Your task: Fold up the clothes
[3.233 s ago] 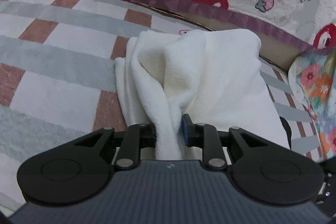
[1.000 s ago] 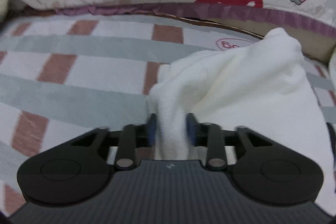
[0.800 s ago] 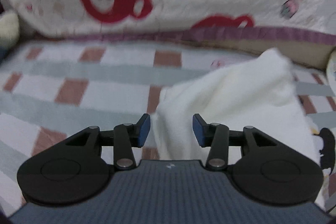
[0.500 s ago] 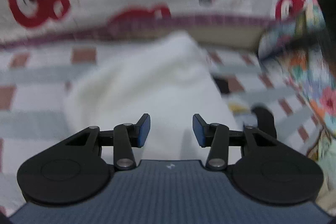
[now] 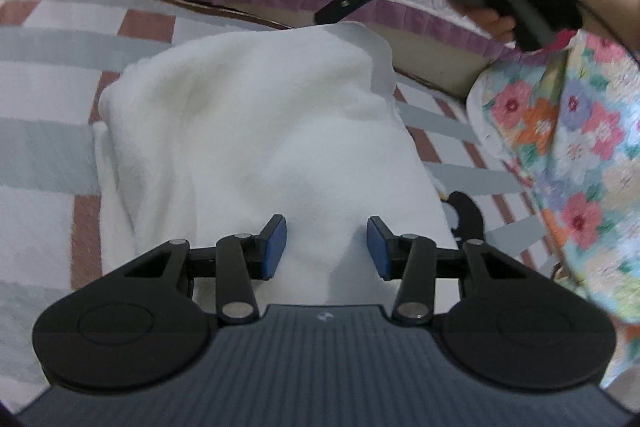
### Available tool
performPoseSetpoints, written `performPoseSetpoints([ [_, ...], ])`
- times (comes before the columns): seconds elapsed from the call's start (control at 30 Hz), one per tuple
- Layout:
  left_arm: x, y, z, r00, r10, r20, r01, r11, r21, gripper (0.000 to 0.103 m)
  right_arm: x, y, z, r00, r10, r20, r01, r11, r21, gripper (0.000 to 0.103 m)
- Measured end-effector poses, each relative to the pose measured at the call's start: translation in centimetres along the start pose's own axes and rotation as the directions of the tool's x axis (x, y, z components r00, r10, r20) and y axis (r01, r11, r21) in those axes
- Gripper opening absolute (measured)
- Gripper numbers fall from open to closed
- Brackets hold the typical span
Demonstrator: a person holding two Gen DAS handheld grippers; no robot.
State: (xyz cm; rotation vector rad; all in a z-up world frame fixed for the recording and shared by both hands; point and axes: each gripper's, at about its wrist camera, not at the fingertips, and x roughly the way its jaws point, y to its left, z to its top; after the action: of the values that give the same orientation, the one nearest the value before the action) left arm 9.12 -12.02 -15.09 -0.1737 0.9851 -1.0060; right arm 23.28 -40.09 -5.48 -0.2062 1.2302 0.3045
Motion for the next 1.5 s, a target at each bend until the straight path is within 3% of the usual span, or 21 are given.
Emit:
performPoseSetpoints([
  [0.1,0.0,0.3,-0.1,1.000,-0.018,-0.001,0.018,1.000,-0.023,0.044,1.2,0.1,-0.1,0.998,0.032,-0.057,-0.033,0.999,-0.024,0.057],
  [0.2,0.0,0.1,-0.2,1.000,-0.012,-0.003,0.012,1.000,-0.011,0.044,1.7,0.2,-0.9,0.994,0.007,-0.105,-0.007,1.000,0.001,0.056],
  [0.23,0.0,0.0,-0.2,1.000,-0.006,-0.004,0.006,1.000,-0.004,0.044,1.8,0.3,-1.2,0.993,0.017,-0.117,-0.014,1.000,0.025,0.049],
  [0.27,0.0,-0.2,-0.2,1.000,0.001,-0.005,0.000,1.000,0.004,0.044,1.8,0.3,-1.4,0.991,0.026,-0.128,-0.020,0.999,0.048,0.020],
  [0.4,0.0,0.0,-0.3,1.000,0.014,-0.012,-0.014,1.000,-0.003,0.043,0.0,1.0,-1.8,1.000,-0.030,-0.001,0.030,0.999,0.012,0.011],
  [0.53,0.1,0.4,-0.2,1.000,0.015,-0.012,-0.016,1.000,-0.015,0.043,-3.0,-3.0,-2.2,0.968,-0.159,0.196,0.111,0.965,0.238,0.010],
  [0.67,-0.1,0.6,-0.1,1.000,0.015,-0.006,-0.015,1.000,-0.022,0.044,-1.5,-5.1,-4.5,0.958,-0.200,0.205,0.112,0.919,0.377,0.011],
  [0.73,-0.5,0.5,0.1,0.999,0.041,0.026,-0.041,0.999,-0.008,0.044,-2.1,-5.4,-5.6,0.934,-0.247,0.259,0.111,0.888,0.447,0.014],
  [0.77,-0.9,0.6,0.2,0.997,0.056,0.052,-0.056,0.998,-0.003,0.044,-3.0,-5.4,-6.5,0.920,-0.250,0.302,0.083,0.877,0.473,0.021],
  [0.8,-1.3,0.7,0.4,0.994,0.073,0.087,-0.073,0.997,0.000,0.044,-3.8,-5.4,-7.3,0.903,-0.255,0.345,0.054,0.866,0.497,0.036],
  [0.87,-2.2,1.3,0.7,0.986,0.092,0.139,-0.090,0.996,-0.017,0.045,-5.4,-5.3,-9.0,0.864,-0.267,0.428,-0.007,0.842,0.540,0.047],
  [0.9,-2.5,1.8,0.8,0.981,0.107,0.160,-0.103,0.994,-0.032,0.045,-6.2,-5.2,-9.9,0.841,-0.274,0.466,-0.039,0.830,0.557,0.047],
  [0.97,-3.0,2.8,1.1,0.970,0.151,0.192,-0.142,0.988,-0.061,0.045,-6.4,-4.1,-11.5,0.837,-0.251,0.487,-0.057,0.844,0.534,0.047],
  [1.1,-2.6,5.1,2.0,0.947,0.242,0.213,-0.223,0.969,-0.107,0.045,-5.7,-1.1,-13.7,0.842,-0.196,0.502,-0.048,0.901,0.432,0.047],
  [1.2,-2.1,6.3,2.8,0.934,0.289,0.209,-0.267,0.955,-0.129,0.045,-3.9,1.6,-13.9,0.870,-0.154,0.469,-0.016,0.941,0.338,0.047],
  [1.37,-2.7,6.2,3.1,0.933,0.278,0.228,-0.257,0.959,-0.120,0.045,0.3,3.6,-12.7,0.916,-0.173,0.362,0.089,0.967,0.237,0.048],
  [1.5,-3.5,5.6,3.3,0.943,0.212,0.256,-0.196,0.977,-0.087,0.046,2.1,2.1,-11.0,0.913,-0.194,0.358,0.083,0.949,0.303,0.047],
])
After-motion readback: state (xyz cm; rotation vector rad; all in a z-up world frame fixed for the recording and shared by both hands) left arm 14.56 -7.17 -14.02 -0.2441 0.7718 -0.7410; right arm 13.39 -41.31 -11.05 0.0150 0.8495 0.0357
